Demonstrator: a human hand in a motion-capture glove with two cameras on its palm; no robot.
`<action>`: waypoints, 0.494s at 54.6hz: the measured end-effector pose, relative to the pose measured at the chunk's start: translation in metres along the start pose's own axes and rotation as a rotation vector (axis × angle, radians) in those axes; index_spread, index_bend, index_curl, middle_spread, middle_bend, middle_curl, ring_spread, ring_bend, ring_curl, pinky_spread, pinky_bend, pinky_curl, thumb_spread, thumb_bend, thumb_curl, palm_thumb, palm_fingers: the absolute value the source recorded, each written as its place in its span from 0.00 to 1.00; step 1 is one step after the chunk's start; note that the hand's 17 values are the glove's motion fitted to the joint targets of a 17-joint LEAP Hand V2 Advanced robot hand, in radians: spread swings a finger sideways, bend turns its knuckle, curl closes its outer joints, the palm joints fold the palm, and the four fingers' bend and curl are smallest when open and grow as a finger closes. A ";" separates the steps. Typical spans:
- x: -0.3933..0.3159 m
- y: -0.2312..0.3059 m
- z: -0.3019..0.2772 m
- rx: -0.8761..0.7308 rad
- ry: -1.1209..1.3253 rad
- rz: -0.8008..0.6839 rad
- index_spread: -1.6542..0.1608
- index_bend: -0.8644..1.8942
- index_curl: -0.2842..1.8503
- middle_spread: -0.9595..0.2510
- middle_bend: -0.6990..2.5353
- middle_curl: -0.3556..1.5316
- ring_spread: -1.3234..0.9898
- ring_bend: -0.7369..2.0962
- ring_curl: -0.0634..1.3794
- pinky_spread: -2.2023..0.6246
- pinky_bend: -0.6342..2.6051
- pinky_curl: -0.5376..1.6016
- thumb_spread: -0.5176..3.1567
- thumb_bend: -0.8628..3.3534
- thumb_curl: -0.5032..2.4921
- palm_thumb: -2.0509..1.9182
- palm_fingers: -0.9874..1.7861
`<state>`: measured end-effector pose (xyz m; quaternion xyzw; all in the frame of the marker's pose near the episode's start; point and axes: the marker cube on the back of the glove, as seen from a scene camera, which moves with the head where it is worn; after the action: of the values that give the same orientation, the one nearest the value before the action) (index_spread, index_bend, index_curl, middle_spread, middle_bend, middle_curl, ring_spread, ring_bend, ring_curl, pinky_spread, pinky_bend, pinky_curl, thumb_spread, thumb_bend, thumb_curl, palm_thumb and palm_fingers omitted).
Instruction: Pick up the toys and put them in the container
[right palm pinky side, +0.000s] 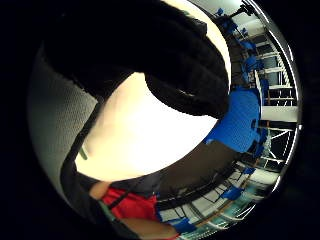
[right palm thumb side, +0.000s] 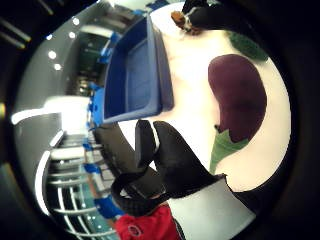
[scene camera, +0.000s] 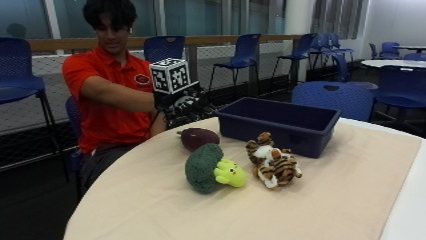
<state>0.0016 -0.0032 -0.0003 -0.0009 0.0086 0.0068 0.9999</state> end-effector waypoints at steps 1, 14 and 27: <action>0.000 0.000 0.000 0.000 0.004 0.002 0.82 0.39 0.15 0.74 0.25 0.19 0.57 0.30 0.03 0.80 0.39 0.31 0.26 0.20 0.17 0.51 0.43; 0.003 -0.007 0.009 0.000 -0.024 0.009 0.72 0.40 0.21 0.69 0.26 0.23 0.57 0.32 0.06 0.83 0.49 0.38 0.41 0.20 0.20 0.51 0.37; 0.002 -0.009 0.011 0.031 -0.054 -0.008 0.71 0.37 0.23 0.70 0.27 0.26 0.57 0.33 0.09 0.83 0.53 0.40 0.45 0.19 0.21 0.50 0.33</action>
<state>0.0040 -0.0124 0.0107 0.0146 -0.0184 0.0028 0.9997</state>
